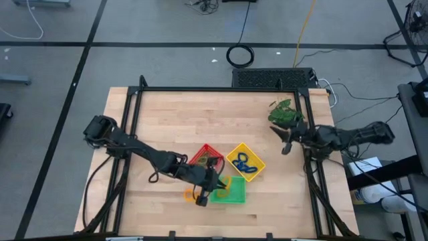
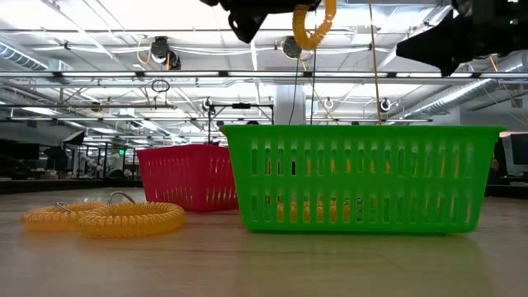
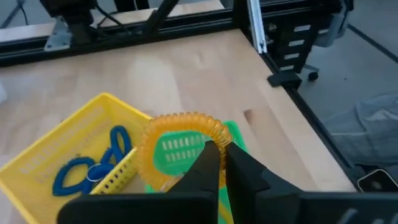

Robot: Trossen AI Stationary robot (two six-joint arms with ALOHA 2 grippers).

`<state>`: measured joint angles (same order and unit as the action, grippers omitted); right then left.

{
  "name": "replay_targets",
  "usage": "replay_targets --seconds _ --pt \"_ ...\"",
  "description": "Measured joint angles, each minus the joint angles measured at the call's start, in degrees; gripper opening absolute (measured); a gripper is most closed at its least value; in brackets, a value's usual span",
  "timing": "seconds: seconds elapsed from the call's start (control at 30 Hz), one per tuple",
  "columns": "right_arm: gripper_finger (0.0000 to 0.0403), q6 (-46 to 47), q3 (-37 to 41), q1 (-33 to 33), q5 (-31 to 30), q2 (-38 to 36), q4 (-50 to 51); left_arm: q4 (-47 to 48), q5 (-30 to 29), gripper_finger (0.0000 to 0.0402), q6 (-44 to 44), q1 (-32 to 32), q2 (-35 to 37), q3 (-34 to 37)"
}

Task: Sort spring keychains
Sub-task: Put the yellow spring keychain into the green bin

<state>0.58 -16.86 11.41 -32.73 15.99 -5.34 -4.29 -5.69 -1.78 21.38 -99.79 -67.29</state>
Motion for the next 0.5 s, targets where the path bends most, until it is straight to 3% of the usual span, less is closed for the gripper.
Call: replay_targets --seconds 0.2,0.33,0.5 --pt "0.0010 -3.2 0.0 -11.3 8.2 -1.7 0.0 -0.1 1.2 0.0016 0.0 -1.8 0.0 0.0" --pt "0.0002 -3.2 0.7 -17.9 16.1 -1.7 -0.3 -0.2 1.4 0.0015 0.9 -2.1 0.0 0.0" --pt "0.0000 -3.2 3.3 -23.6 21.9 -3.0 -0.8 -0.2 1.4 0.0008 2.0 -2.1 0.0 0.0"
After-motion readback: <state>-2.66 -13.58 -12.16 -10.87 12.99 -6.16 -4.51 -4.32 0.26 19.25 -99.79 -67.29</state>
